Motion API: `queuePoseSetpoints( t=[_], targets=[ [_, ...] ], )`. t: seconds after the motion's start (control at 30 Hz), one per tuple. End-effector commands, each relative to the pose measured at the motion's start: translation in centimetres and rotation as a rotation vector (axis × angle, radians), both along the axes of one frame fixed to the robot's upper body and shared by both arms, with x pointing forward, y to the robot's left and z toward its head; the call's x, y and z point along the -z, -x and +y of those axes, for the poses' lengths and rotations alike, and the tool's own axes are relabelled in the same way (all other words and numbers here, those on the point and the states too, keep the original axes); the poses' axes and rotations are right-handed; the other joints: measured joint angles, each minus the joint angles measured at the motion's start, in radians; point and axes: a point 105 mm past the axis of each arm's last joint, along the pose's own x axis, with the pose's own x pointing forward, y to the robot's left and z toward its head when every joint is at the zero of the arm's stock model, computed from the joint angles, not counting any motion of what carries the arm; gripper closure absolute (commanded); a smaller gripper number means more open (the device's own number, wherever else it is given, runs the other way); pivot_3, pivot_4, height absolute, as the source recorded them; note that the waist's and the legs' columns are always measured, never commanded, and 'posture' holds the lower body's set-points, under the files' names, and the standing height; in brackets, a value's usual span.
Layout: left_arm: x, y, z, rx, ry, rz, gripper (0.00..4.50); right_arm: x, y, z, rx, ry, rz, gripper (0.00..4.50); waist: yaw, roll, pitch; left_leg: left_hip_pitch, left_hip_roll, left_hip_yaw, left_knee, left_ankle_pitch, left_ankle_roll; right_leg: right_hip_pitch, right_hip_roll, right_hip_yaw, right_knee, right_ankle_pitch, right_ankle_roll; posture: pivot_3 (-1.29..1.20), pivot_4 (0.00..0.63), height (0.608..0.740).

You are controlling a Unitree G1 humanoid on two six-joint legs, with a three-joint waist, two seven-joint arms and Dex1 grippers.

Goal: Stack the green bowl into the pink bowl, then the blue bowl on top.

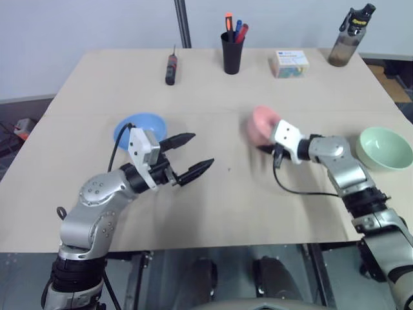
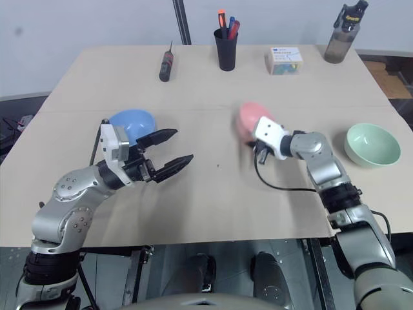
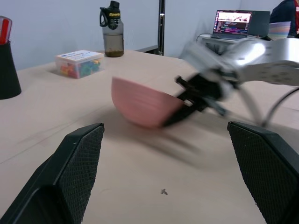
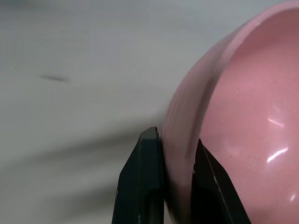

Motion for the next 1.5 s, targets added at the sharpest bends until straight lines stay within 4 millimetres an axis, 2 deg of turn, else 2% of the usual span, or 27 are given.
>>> queuePoseSetpoints(
  t=[0.03, 0.2, 0.37, 0.53, 0.57, 0.6, 0.73, 0.87, 0.9, 0.93, 1.0, 1.07, 1.13, 1.2, 1.33, 1.5],
  targets=[
    [-0.8, 0.0, -0.2, 0.000, 0.001, -0.044, 0.00, 0.3, 0.2, 1.0, -0.009, 0.039, -0.037, 4.41, 0.001, 0.000, 0.000, 0.000, 0.000, 0.000, 0.000, 0.000, 0.000, 0.000, 0.000, 0.000, 0.000, 0.000, 0.000, 0.00, 0.150, 0.740],
    [-0.7, 0.1, 0.1, 0.001, -0.019, -0.047, 0.00, 0.5, -1.2, 1.6, 0.017, 0.102, -0.072, 4.41, 0.000, 0.000, 0.000, 0.003, 0.000, 0.000, 0.001, 0.000, 0.000, 0.003, 0.000, 0.000, 0.000, 0.000, 0.000, 0.00, 0.150, 0.740],
    [-0.8, -0.2, 0.3, -0.015, -0.018, -0.053, 0.00, 1.1, 0.8, 1.4, -0.040, 0.121, 0.019, 4.41, 0.007, 0.000, 0.000, 0.002, 0.000, -0.001, 0.000, 0.000, 0.000, 0.003, 0.000, -0.001, -0.001, 0.000, 0.000, 0.00, 0.150, 0.740],
    [-0.8, -0.2, -0.5, 0.016, -0.023, -0.062, 0.00, 0.5, 1.4, 1.5, -0.024, 0.086, 0.045, 2.59, 0.008, 0.000, 0.000, 0.002, -0.001, -0.002, 0.000, 0.000, 0.000, 0.003, 0.000, -0.002, -0.001, 0.000, 0.000, 0.00, 0.150, 0.740],
    [-0.9, -0.3, -0.6, 0.026, -0.024, -0.063, 0.00, 0.0, 1.2, 1.5, -0.012, 0.071, 0.031, 2.12, 0.007, 0.000, 0.000, 0.002, -0.001, -0.002, 0.000, 0.000, 0.000, 0.003, 0.000, -0.002, -0.001, 0.000, 0.000, 0.00, 0.150, 0.740],
    [-0.9, -0.3, -0.8, 0.034, -0.024, -0.063, 0.00, -0.5, 1.2, 1.5, -0.005, 0.058, 0.019, 1.86, 0.007, 0.000, 0.000, 0.002, -0.001, -0.002, 0.000, 0.000, 0.000, 0.003, 0.000, -0.002, -0.001, 0.000, 0.000, 0.00, 0.150, 0.740],
    [-1.3, 0.0, -1.6, 0.114, -0.015, -0.056, 0.00, -4.2, 1.3, 0.4, 0.082, -0.070, -0.069, 0.08, 0.009, 0.000, 0.000, 0.000, -0.001, -0.002, 0.000, 0.000, 0.000, 0.001, 0.000, -0.002, -0.001, 0.000, 0.000, 0.00, 0.150, 0.740],
    [-1.6, 0.8, -2.2, 0.223, -0.033, -0.035, 0.00, -7.1, 2.0, -2.6, 0.235, -0.194, -0.087, 0.03, 0.024, 0.000, 0.000, -0.001, -0.001, -0.002, 0.000, 0.000, 0.000, 0.001, -0.001, -0.002, -0.001, 0.000, 0.000, 0.00, 0.150, 0.740],
    [-1.8, 1.0, -2.3, 0.258, -0.041, -0.028, 0.00, -7.4, 2.4, -4.1, 0.290, -0.203, -0.076, 0.03, 0.026, 0.000, 0.000, -0.001, -0.001, -0.003, 0.000, 0.000, 0.000, 0.001, -0.001, -0.003, -0.002, 0.000, 0.000, 0.00, 0.150, 0.740],
    [-2.0, 1.2, -2.5, 0.301, -0.061, -0.029, 0.00, -7.6, 2.7, -6.3, 0.371, -0.206, -0.092, 0.03, 0.031, 0.000, 0.000, -0.001, -0.001, -0.003, 0.000, 0.000, 0.000, 0.002, -0.001, -0.003, -0.002, 0.000, 0.000, 0.00, 0.150, 0.740],
    [-2.3, 1.8, -3.6, 0.416, -0.115, -0.031, 0.00, -8.7, 2.3, -12.4, 0.681, -0.303, -0.140, 0.03, 0.042, 0.000, 0.000, -0.002, -0.002, -0.005, 0.000, 0.000, 0.000, 0.002, -0.001, -0.005, -0.003, 0.000, 0.000, 0.00, 0.150, 0.740],
    [-2.6, 2.2, -4.2, 0.484, -0.135, -0.036, 0.00, -8.7, 2.2, -16.7, 0.899, -0.309, -0.199, 0.03, 0.049, 0.000, 0.000, -0.002, -0.002, -0.005, 0.000, 0.000, 0.000, 0.003, -0.002, -0.005, -0.003, 0.000, 0.000, 0.00, 0.150, 0.740],
    [-3.3, 2.2, -4.9, 0.523, -0.113, -0.056, 0.00, -7.8, 2.6, -20.1, 1.025, -0.199, -0.248, 0.03, 0.050, 0.001, 0.000, 0.000, -0.004, -0.003, 0.000, 0.000, 0.000, 0.004, -0.002, -0.004, -0.003, 0.000, 0.000, 0.00, 0.150, 0.740],
    [-3.9, 2.3, -5.4, 0.564, -0.099, -0.069, 0.00, -7.2, 3.1, -22.5, 1.132, -0.183, -0.255, 0.03, 0.047, 0.001, 0.000, 0.000, -0.005, -0.003, 0.000, 0.000, 0.000, 0.004, -0.001, -0.004, -0.003, 0.000, 0.000, 0.00, 0.150, 0.740],
    [-4.5, 2.1, -6.1, 0.593, -0.084, -0.086, 0.00, -4.7, 3.7, -24.1, 1.201, -0.164, -0.170, 0.03, 0.024, 0.001, 0.000, 0.001, -0.004, -0.002, 0.000, 0.000, 0.000, 0.004, 0.001, -0.002, -0.002, 0.000, 0.000, 0.00, 0.150, 0.740],
    [-5.2, 1.6, -6.1, 0.575, -0.027, -0.099, 0.00, -2.6, 3.4, -24.0, 1.214, -0.203, -0.098, 0.03, 0.018, 0.001, 0.000, 0.003, -0.002, 0.000, 0.000, 0.000, 0.001, 0.005, 0.001, 0.000, -0.001, 0.000, 0.000, 0.00, 0.150, 0.740]
  ],
)
